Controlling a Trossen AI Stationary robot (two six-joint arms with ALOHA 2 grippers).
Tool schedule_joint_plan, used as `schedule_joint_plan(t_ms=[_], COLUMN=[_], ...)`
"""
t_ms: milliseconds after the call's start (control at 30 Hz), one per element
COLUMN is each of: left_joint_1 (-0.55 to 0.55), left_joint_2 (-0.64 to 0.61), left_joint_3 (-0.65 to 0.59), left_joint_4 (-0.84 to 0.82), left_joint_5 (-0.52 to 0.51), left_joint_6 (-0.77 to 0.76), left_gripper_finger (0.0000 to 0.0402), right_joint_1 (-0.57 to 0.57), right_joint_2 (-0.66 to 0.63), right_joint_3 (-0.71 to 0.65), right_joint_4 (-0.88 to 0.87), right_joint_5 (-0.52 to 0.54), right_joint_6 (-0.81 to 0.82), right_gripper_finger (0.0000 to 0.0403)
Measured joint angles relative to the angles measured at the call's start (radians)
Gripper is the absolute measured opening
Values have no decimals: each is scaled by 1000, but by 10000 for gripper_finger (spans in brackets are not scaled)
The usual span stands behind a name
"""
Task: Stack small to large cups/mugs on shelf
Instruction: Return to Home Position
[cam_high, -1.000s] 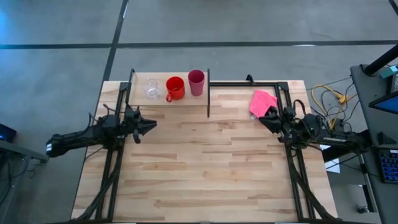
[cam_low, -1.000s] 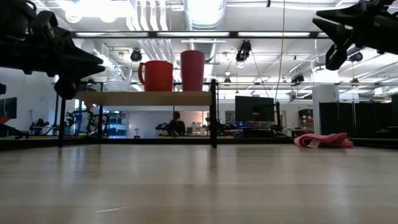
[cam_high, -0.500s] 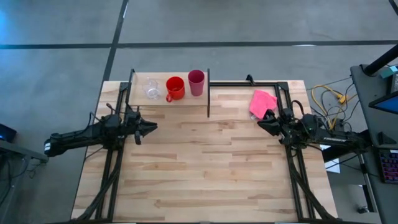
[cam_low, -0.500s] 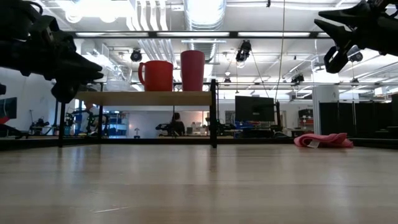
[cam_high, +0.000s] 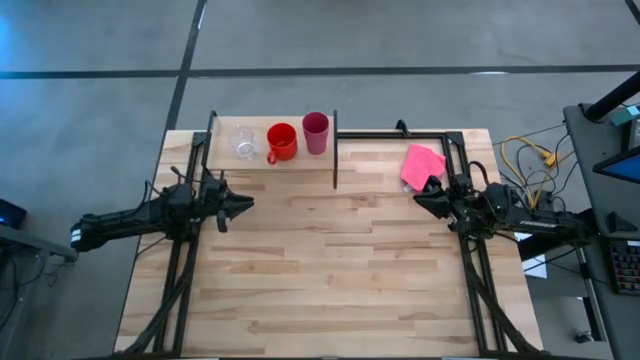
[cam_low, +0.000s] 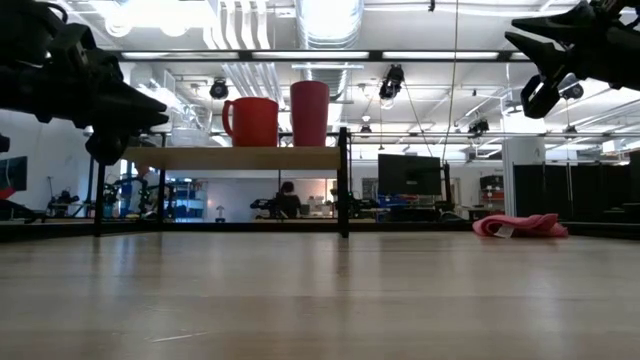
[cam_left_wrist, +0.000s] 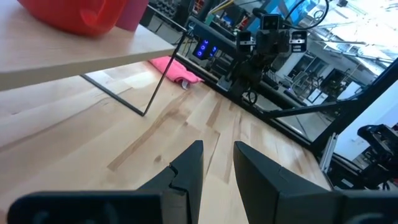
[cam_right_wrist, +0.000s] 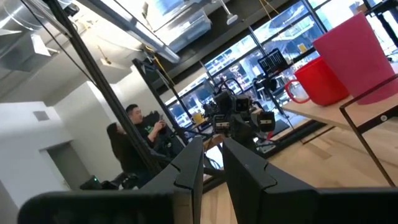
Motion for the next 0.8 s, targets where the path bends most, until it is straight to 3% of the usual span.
schedule_joint_plan(t_ms=[667,800], left_joint_1=[0,0], left_joint_2=[10,12], left_joint_3=[-1,-1], left_joint_4=[5,5], left_joint_5=[1,1], left_joint_6=[0,0], left_gripper_finger=[75,75], right_joint_1=[2,2], right_joint_2=[-2,-2], right_joint_3=[-1,-1], right_joint_4=[-237,-246], right_joint_5=[-132,-215], right_joint_6=[-215,-229], right_gripper_finger=[56,56])
